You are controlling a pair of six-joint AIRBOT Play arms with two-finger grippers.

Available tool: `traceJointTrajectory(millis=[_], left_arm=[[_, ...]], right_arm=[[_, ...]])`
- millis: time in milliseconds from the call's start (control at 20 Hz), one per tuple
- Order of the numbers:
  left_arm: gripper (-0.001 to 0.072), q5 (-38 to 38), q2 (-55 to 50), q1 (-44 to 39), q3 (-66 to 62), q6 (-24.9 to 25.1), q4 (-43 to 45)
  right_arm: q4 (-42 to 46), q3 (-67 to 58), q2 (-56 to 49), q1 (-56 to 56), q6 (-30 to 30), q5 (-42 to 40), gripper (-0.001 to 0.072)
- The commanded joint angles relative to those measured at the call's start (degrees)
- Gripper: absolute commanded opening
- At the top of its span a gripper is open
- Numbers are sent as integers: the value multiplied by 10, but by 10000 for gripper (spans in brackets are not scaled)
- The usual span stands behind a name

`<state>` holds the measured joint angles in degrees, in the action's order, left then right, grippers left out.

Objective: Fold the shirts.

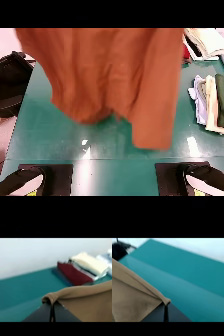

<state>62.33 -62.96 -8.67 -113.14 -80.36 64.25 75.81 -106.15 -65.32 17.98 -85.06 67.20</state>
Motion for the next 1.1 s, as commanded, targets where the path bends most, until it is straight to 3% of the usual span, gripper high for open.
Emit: traceJointTrajectory(millis=[0, 250, 300, 350, 400, 450, 750, 1050], left_arm=[[25, 83, -126, 0, -2, 5, 36], [27, 122, -304, 0, -2, -16, 40], [66, 129, -321, 0, -2, -28, 45], [434, 134, -331, 0, -2, -34, 49], [587, 136, -333, 0, -2, -41, 56], [541, 141, -330, 0, -2, -42, 67], [541, 231, -279, 20, 68, -51, 74], [541, 94, -97, 20, 468, -69, 70]], right_arm=[[-1, 57, -88, 19, -11, -9, 15], [-8, 101, -214, 6, -11, -36, 18], [-18, 101, -230, -3, -11, -31, 88], [-33, 101, -242, -15, -11, -28, 334], [-55, 101, -248, -27, -11, -25, 413], [-76, 101, -249, -41, -11, -20, 413], [-118, 163, -151, -85, 27, 46, 407], [-118, 312, -7, -63, 31, 16, 407]])
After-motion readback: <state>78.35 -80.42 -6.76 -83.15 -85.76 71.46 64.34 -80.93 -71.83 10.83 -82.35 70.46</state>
